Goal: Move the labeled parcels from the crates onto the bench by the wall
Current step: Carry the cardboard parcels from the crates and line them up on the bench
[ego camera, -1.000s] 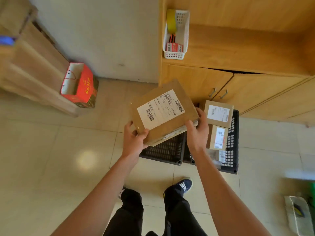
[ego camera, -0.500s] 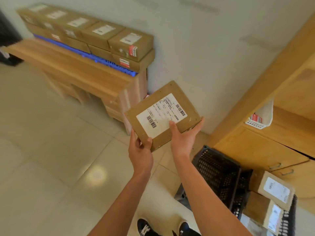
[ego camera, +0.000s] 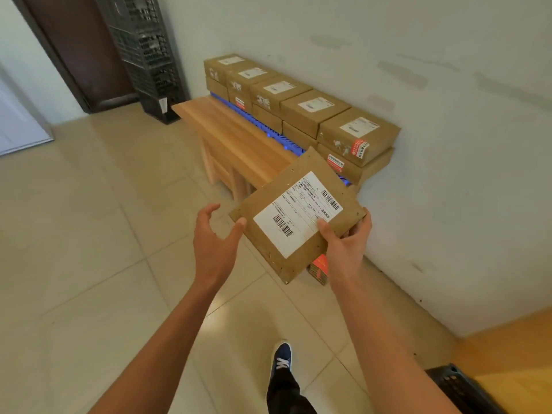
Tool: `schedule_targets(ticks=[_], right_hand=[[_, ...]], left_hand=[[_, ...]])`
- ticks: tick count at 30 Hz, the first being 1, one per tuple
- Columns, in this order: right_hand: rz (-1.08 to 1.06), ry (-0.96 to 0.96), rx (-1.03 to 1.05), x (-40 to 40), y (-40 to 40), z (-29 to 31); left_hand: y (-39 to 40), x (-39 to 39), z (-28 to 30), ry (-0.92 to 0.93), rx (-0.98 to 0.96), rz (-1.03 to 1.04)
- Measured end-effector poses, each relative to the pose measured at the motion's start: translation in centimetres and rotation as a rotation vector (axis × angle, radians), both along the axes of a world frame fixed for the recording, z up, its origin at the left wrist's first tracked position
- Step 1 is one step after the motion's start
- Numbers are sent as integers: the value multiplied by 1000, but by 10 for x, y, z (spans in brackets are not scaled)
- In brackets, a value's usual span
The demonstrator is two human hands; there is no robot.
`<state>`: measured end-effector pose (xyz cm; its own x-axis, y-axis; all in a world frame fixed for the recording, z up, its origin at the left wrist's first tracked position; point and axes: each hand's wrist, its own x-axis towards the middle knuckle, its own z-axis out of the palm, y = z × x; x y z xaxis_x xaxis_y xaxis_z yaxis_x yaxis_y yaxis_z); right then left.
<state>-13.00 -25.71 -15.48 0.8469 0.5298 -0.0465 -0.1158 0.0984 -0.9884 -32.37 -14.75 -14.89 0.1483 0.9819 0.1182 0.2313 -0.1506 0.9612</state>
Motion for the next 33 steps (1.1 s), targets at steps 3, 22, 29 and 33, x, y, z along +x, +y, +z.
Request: schedule_targets(ticks=[3,22,29,33], right_hand=[[101,-23,33,14,51,0],[618,-369,-209,32,354,0],[663,-543,-252,20,490,-10],[632,-548,-274,15,577,-6]], left_hand=[[57,1,5,41,23,-95],[309,62,-12,-236,-283,228],[441,55,-23,-174,-209,208],[532,46,-20,-63,-160,139]])
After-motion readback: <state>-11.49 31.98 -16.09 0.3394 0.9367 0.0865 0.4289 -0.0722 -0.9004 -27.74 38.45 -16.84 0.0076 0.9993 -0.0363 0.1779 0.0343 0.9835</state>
